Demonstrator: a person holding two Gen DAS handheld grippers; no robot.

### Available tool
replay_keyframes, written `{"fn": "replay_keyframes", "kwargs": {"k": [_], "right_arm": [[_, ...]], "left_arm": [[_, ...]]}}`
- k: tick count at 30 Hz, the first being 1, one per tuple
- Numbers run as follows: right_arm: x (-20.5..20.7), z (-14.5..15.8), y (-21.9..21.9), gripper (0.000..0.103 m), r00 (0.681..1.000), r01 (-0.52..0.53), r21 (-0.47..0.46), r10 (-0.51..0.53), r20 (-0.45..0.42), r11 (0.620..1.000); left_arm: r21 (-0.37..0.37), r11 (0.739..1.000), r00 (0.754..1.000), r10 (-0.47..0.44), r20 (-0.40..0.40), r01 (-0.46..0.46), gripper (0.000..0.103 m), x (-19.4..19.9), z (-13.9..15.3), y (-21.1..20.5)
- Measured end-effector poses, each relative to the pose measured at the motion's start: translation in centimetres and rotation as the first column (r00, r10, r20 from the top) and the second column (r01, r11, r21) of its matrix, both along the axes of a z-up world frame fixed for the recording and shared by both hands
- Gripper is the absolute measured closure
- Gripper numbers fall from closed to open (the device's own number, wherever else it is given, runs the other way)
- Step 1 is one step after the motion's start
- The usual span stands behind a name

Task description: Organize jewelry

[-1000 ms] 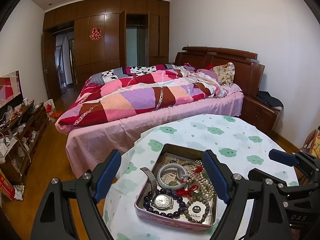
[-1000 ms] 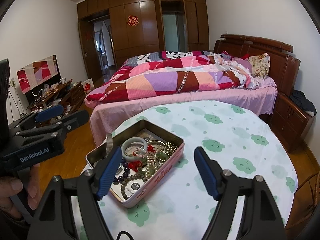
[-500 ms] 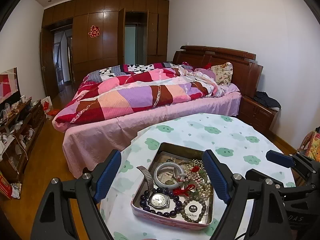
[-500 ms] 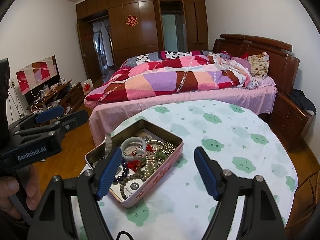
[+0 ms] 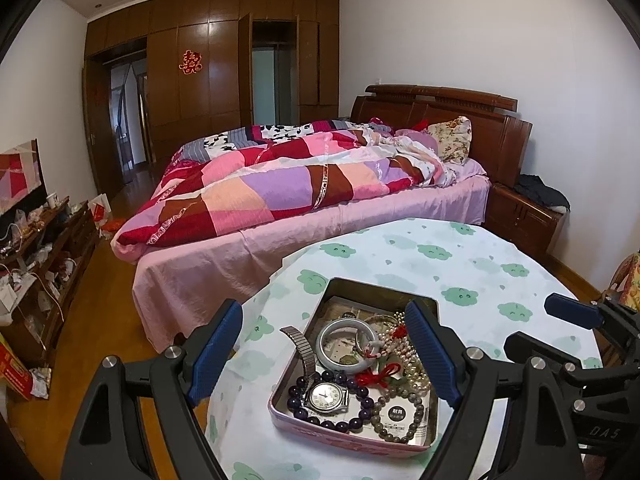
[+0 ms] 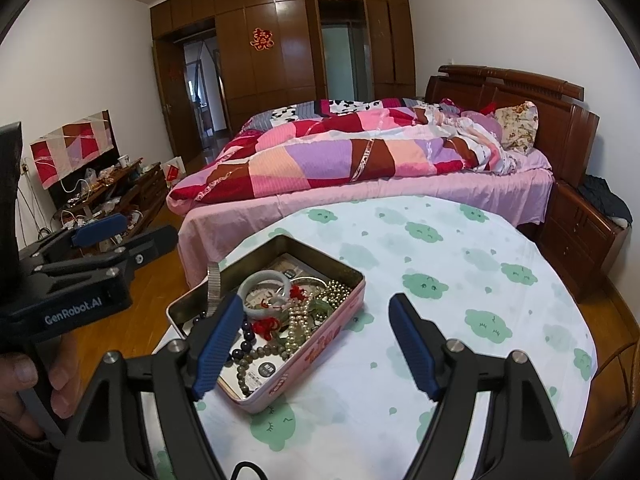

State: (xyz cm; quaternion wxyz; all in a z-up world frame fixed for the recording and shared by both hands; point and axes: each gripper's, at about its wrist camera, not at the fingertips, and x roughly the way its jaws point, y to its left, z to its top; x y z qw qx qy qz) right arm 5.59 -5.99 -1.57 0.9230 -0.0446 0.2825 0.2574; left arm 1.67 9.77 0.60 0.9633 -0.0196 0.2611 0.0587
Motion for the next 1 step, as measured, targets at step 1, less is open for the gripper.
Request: {"fn": "replay_keyframes", "kwargs": {"k": [1], "right_arm": [[-0.06,-0.17,-0.09,0.023,1.000,0.002,0.000,-0.002,-0.001,1.000]], "left_arm": [[0.002,1.000,1.000,-0.005,-0.002,0.005,0.020,0.05,-0.03,-0.08]]}}
